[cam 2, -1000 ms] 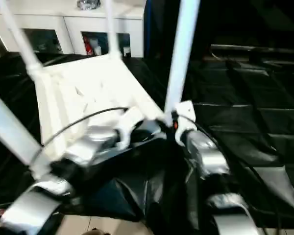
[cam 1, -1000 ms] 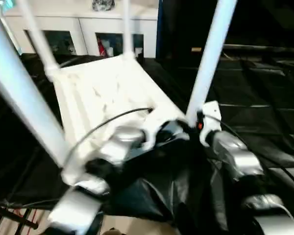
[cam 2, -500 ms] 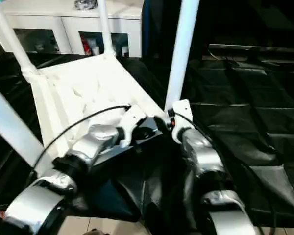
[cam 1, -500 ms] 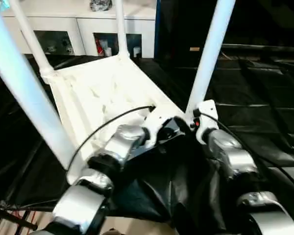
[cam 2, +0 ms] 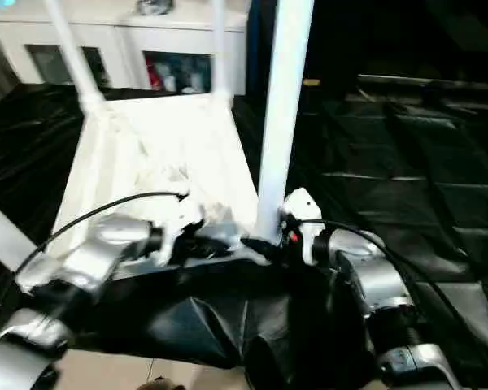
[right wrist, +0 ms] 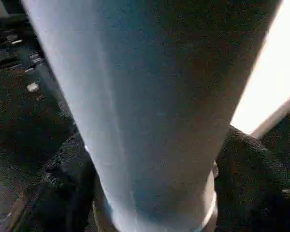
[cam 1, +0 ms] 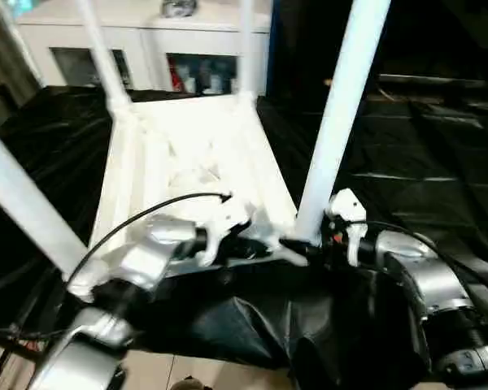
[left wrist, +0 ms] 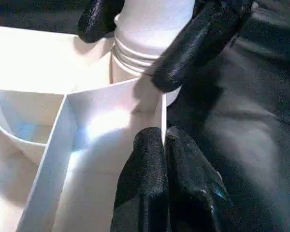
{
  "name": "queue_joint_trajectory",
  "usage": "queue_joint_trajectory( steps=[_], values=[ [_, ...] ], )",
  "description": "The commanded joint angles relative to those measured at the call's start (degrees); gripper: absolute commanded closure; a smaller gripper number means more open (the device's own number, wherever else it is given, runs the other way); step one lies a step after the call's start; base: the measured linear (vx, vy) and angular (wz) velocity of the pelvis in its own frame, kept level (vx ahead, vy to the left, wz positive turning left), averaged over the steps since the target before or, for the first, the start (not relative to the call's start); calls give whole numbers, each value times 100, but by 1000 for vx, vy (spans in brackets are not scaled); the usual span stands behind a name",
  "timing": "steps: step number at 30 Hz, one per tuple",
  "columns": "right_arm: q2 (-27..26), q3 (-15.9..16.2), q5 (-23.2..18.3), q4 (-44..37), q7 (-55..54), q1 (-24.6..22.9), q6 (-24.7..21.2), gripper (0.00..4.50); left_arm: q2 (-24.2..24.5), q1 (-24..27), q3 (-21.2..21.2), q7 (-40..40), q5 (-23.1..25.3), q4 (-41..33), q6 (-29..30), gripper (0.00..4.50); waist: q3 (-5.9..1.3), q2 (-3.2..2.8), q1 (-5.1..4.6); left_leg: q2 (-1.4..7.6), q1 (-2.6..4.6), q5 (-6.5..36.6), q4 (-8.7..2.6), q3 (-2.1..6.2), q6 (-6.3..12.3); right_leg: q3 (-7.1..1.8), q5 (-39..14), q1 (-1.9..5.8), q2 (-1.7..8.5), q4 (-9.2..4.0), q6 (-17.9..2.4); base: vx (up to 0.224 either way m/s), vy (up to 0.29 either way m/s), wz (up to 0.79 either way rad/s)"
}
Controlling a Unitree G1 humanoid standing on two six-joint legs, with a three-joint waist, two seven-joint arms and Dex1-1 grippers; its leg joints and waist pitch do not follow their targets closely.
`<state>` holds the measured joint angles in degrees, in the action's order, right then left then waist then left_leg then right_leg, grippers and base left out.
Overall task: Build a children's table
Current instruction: Rotate leg to tighten
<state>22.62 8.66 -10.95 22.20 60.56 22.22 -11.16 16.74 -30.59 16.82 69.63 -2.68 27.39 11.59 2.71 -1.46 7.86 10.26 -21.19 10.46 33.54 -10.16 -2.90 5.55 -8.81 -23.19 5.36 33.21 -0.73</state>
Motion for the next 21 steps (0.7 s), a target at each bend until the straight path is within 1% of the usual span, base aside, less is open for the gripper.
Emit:
queue_joint_trajectory(
  steps=[1,2,3,4,5,8,13,14,15,16,17,18,19,20,21],
  values=[
    [124,9,-25,-198,126,18,-107,87,-73,-20,164,519,-308,-460,-4,450,-369,83,-3,349,69,1118,-401,68,425,-308,-1484,284,402,-320,-1235,0,0,0],
    [124,8,-28,-199,128,17,-110,87,-72,-19,164,519,-309,-461,-2,450,-365,81,6,354,73,1143,-408,72,402,-309,-1528,284,408,-323,-1225,0,0,0],
    [125,15,-105,-238,196,6,-173,101,-49,2,163,514,-328,-503,35,450,-359,94,21,349,79,1178,-411,70,376,-312,-1621,276,408,-335,-1202,0,0,0],
    [128,29,-145,-260,236,-1,-203,120,-40,11,169,512,-335,-525,55,450,-363,95,29,347,81,1201,-414,74,348,-312,-1682,284,416,-337,-1180,0,0,0],
    [128,47,-173,-288,270,-13,-231,120,-35,17,173,513,-340,-541,72,450,-361,96,30,344,74,1211,-412,74,340,-312,-1705,282,418,-342,-1168,0,0,0],
    [119,63,-197,-347,350,-43,-293,155,-13,42,188,510,-363,-617,140,450,-366,111,25,339,68,1189,-413,81,317,-311,-1719,292,420,-341,-1119,0,0,0],
    [67,108,-185,-436,298,-126,-339,177,-82,48,163,379,-336,-605,182,450,-376,117,30,332,59,1003,-396,76,369,-308,-1522,288,407,-320,-1138,0,0,0],
    [13,88,-143,-395,150,-124,-335,177,-163,18,120,214,-278,-537,184,450,-374,118,29,329,55,1020,-398,77,366,-307,-1547,292,407,-323,-1135,0,0,0],
    [13,88,-143,-395,150,-124,-335,177,-163,18,120,214,-278,-537,184,450,-365,127,27,324,60,1071,-402,76,345,-305,-1665,288,415,-340,-1113,0,0,0],
    [-83,48,-34,-255,-124,-85,-252,178,-197,2,104,135,-251,-507,192,450,-366,127,25,322,57,1092,-403,79,333,-305,-1721,294,420,-345,-1096,0,0,0],
    [-334,-91,205,191,-946,84,-206,178,-441,-167,44,-449,-60,-166,145,450,-359,117,-2,314,43,1148,-408,80,294,-306,-1857,271,425,-363,-1062,0,0,0],
    [-422,-146,280,357,-1251,151,-203,178,-526,-232,28,-653,7,-40,129,450,-341,121,-38,296,62,1236,-418,87,190,-296,-2051,259,415,-401,-1017,0,0,0],
    [-549,-233,361,591,-1675,246,-205,178,-649,-330,9,-940,102,150,90,450,-338,125,-57,286,55,1302,-425,98,135,-287,-2188,267,420,-415,-975,0,0,0],
    [-695,-344,408,830,-2137,346,-237,179,-811,-464,-26,-1295,191,390,101,450,-345,138,-95,284,58,1365,-444,123,19,-271,-2367,300,427,-426,-873,0,0,0],
    [-821,-443,417,1003,-2496,420,-260,179,-945,-573,-54,-1539,234,576,115,450,-344,139,-142,278,72,1439,-437,120,-7,-278,-2390,286,428,-447,-839,0,0,0]
  ],
)
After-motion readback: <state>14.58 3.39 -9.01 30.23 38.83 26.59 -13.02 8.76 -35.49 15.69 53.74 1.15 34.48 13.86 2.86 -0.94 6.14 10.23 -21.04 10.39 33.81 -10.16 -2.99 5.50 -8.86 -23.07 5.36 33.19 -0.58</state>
